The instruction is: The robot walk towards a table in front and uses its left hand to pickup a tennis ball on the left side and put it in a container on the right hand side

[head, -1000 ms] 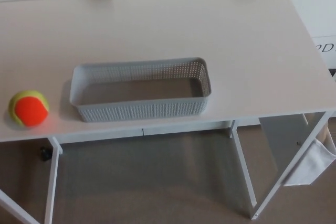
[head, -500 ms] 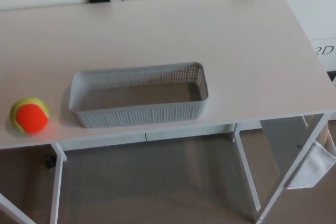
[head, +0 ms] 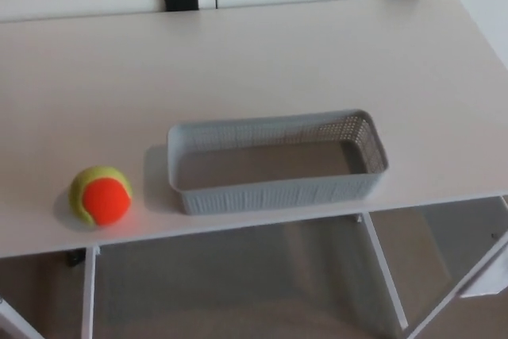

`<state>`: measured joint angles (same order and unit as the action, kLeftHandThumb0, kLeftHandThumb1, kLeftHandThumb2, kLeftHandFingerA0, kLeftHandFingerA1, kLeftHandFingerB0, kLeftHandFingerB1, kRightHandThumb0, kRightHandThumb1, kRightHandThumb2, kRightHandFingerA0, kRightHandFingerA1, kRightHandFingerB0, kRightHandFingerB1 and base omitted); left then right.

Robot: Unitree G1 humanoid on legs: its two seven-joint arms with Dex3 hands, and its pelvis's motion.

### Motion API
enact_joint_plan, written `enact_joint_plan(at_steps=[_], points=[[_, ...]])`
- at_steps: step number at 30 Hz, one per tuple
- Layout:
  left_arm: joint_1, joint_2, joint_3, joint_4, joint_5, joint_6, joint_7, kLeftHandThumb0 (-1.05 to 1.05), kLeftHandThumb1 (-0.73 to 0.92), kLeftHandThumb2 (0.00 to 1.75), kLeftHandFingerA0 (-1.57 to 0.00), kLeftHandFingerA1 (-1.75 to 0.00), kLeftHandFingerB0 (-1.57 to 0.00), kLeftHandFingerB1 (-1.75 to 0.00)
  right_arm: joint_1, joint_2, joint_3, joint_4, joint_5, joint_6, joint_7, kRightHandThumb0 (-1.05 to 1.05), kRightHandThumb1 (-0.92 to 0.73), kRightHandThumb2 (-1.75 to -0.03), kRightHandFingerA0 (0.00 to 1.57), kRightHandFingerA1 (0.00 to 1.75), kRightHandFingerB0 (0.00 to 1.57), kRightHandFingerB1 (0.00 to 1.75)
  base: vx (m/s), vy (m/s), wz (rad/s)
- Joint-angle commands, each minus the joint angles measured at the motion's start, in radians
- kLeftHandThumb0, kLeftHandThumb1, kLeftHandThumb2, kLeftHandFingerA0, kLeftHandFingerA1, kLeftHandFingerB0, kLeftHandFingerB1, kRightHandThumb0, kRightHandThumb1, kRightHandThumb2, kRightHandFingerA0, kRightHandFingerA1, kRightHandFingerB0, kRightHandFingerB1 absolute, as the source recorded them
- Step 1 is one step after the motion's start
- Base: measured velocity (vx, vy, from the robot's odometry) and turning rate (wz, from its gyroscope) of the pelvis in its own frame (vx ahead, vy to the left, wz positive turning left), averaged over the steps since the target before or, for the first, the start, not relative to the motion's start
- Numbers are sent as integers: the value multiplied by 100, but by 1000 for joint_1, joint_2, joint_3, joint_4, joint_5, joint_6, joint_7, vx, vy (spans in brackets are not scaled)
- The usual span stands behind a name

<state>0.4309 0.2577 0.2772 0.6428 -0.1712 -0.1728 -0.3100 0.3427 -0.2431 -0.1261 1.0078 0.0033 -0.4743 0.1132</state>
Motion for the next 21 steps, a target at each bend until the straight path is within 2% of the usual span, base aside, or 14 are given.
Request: enact_joint_plan(at_steps=[1, 2, 3, 4, 5, 10, 13, 14, 15, 16, 17, 18, 19, 21], points=[[-3, -1, -7, 1, 10, 9, 10, -35, 62, 58, -53, -41, -36, -34, -7, -28, 11, -3, -31, -2, -28, -67, -44, -90, 63, 69, 37, 55, 99, 128, 0], [-3, -1, -7, 1, 9, 9, 11, -35, 62, 58, -53, -41, -36, -34, -7, -28, 11, -3, -31, -2, -29, -67, -44, -90, 63, 69, 37, 55, 94, 70, 4], [-2, -3, -7, -3, 8, 11, 13, -35, 61, 58, -53, -42, -37, -34, -4, -26, 10, -6, -29, -2, -31, -69, -57, -58, 69, 61, 45, 45, 113, 30, 6], [-1, -3, -6, -4, 7, 12, 13, -35, 61, 58, -53, -42, -37, -34, -3, -25, 10, -7, -28, -2, -32, -69, -57, -58, 69, 61, 45, 45, 93, 20, 7], [-4, -2, -6, 2, 4, 9, 7, -34, 63, 60, -51, -42, -36, -34, 6, -24, 9, -21, -27, 0, -30, -68, -44, -90, 63, 68, 38, 54, 74, 4, 10], [-11, 1, -6, 15, 5, 3, 3, -34, 62, 60, -50, -42, -36, -34, 1, -22, 7, -25, -24, 9, -27, -66, -43, -89, 64, 69, 40, 55, 38, -93, 7], [-10, 1, -9, 2, 8, 6, 7, -35, 63, 60, -50, -42, -37, -34, -2, -23, 9, -23, -28, 9, -30, -67, -44, -89, 63, 68, 39, 54, 130, -314, 4], [-12, 4, -9, 15, 9, -3, 1, -35, 63, 60, -49, -42, -37, -34, -4, -26, 15, -30, -35, 26, -36, -69, -58, -58, 67, 62, 46, 44, 76, -234, -3], [-15, 4, -9, 22, 10, -6, 3, -35, 62, 59, -50, -41, -38, -34, -2, -25, 14, -33, -33, 24, -34, -69, -44, -90, 63, 69, 39, 54, 33, -154, -1], [-17, 4, -8, 30, 12, -9, 7, -35, 62, 59, -50, -41, -38, -34, 2, -24, 13, -36, -30, 20, -31, -69, -44, -90, 63, 69, 39, 54, 42, -87, 3], [-19, 4, -7, 37, 8, -13, -1, -34, 63, 60, -49, -42, -37, -35, 4, -24, 13, -38, -30, 19, -31, -70, -58, -58, 66, 64, 46, 46, 0, 0, 0], [-20, 4, -6, 41, 6, -14, -4, -34, 63, 60, -49, -42, -37, -35, 4, -23, 13, -39, -30, 19, -32, -70, -58, -58, 66, 64, 46, 46, 0, 0, 0], [-19, 5, -6, 40, 6, -14, -3, -35, 63, 60, -49, -41, -37, -35, 8, -21, 11, -48, -27, 27, -30, -68, -43, -89, 61, 69, 40, 55, 0, 0, 0], [-17, 5, -6, 36, 6, -9, -2, -34, 62, 58, -52, -42, -37, -34, 8, -22, 13, -47, -30, 24, -30, -69, -44, -90, 61, 70, 39, 55, 26, 71, -8]])
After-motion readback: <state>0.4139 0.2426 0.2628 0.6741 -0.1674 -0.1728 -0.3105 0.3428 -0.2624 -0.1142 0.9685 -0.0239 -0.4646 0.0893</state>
